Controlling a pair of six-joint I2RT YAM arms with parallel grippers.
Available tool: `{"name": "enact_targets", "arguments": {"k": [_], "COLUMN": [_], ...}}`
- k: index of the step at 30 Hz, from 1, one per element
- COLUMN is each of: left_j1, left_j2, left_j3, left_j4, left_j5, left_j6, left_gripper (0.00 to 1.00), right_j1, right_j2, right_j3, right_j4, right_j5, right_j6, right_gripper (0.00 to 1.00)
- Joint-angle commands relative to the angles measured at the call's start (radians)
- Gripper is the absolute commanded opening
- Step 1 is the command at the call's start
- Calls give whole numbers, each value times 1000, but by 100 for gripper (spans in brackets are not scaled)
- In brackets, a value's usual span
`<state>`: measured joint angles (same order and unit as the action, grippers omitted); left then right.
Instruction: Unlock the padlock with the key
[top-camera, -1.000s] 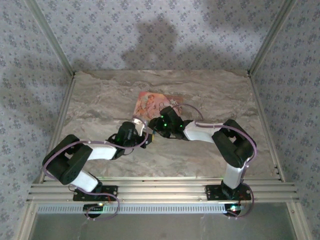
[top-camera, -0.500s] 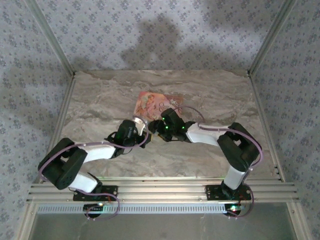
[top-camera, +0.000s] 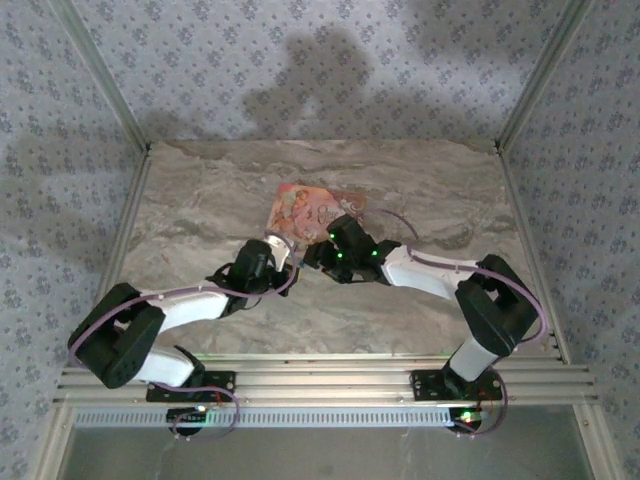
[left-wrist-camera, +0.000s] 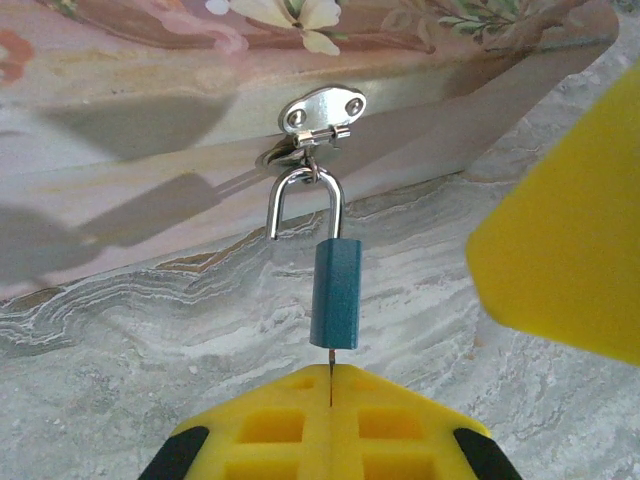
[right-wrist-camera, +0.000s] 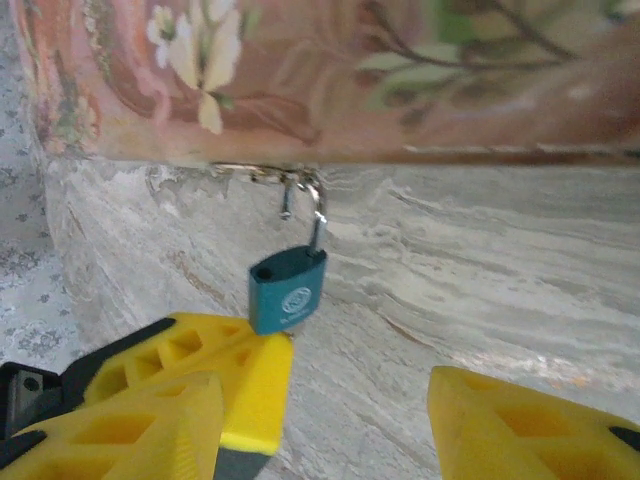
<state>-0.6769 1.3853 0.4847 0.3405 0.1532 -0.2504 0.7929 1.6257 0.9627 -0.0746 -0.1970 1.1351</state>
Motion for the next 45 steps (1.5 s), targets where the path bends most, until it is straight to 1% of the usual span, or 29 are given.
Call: {"name": "enact_targets", "arguments": {"k": [1,2,7,8,15,20,27,33,36,42,45], "left_j1": [-16,-17,-22,-22,-28,-35,-41,-48,-52,-52,-53], "left_j2": [-34,-38,-64,-68,-82,-77,-62,-43,-35,-18,-14], "left_j3": [14,14,3,2,2,2,-5,-5,-3,3,3], "left_j4": [-4,-5,-5,-6,-18,-13,7,26,32,35,37], "left_j5": [-38,-44,-68,-70,-89,-100,-101,-101,-100,-93,-92], "left_j6": [17,17,14,15,36,44,44,42,43,46,49], "left_gripper": [0,0,0,0,0,0,0,0,0,0,0], "right_j1": [9,11,17,17,21,21,12,12,11,8,6], "right_j2": [53,65,123,130,152,145,162,194,208,215,212], "right_j3": [56,66,116,122,153,160,178,195,206,211,215], "right_j4": [-22,-21,-15,-17,-41,-53,-60,-58,-70,-75,-93], "right_j5": [-12,-18,-43,-45,-39,-18,-2,3,8,14,21], "right_j6": [-22,-23,-27,-27,-27,-19,-4,5,1,-3,-15], "right_gripper": [56,55,41,40,40,47,46,37,35,24,15]}}
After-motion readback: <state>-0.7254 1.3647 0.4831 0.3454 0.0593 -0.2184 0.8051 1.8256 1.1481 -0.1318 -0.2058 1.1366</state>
